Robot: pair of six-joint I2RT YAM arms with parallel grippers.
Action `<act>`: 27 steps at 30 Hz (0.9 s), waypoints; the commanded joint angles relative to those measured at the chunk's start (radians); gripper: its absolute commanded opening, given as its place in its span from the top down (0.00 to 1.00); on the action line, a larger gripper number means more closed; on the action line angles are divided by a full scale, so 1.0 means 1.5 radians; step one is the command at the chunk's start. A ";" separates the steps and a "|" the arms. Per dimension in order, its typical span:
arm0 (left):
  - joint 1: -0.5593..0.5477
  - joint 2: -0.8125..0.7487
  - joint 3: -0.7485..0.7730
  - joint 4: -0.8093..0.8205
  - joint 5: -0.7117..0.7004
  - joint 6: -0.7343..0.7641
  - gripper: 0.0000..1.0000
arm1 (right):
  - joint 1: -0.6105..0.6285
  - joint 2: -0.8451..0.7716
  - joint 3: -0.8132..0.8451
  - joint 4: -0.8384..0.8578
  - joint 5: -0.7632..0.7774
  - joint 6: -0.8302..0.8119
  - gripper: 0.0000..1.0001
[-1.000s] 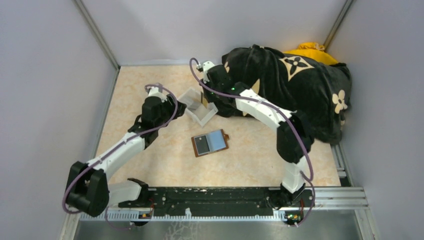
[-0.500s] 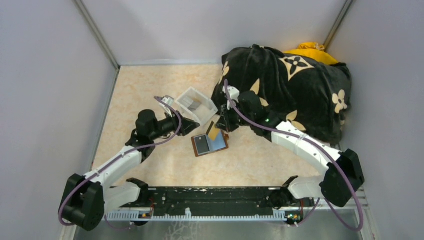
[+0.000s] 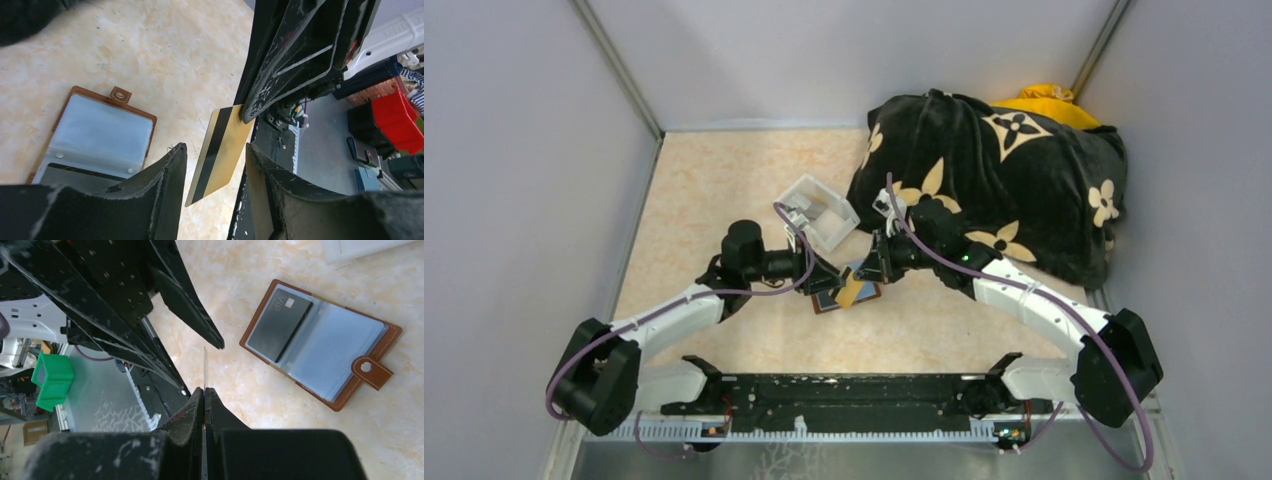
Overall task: Put the credit cards into the card holder
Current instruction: Pick up the credit card from the storage box.
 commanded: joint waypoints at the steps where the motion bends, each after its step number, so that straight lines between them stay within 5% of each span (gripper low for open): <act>1: -0.014 0.011 0.025 -0.023 0.021 0.041 0.47 | -0.012 -0.024 0.001 0.059 -0.042 0.017 1.00; 9: -0.015 0.036 0.029 -0.008 0.047 0.035 0.58 | -0.021 -0.009 -0.006 0.079 -0.071 0.025 1.00; 18: -0.015 0.057 0.029 0.020 0.073 0.020 0.99 | -0.046 0.015 -0.009 0.086 -0.091 0.025 1.00; 20: -0.015 0.061 0.026 0.029 0.068 0.013 1.00 | -0.053 0.017 -0.008 0.082 -0.076 0.024 0.99; 23: -0.015 0.065 0.019 0.020 0.002 0.000 1.00 | -0.055 0.017 0.005 0.050 -0.011 0.004 0.80; 27: -0.015 0.056 -0.031 0.032 -0.165 -0.070 1.00 | -0.055 0.003 0.003 0.037 0.088 -0.009 0.69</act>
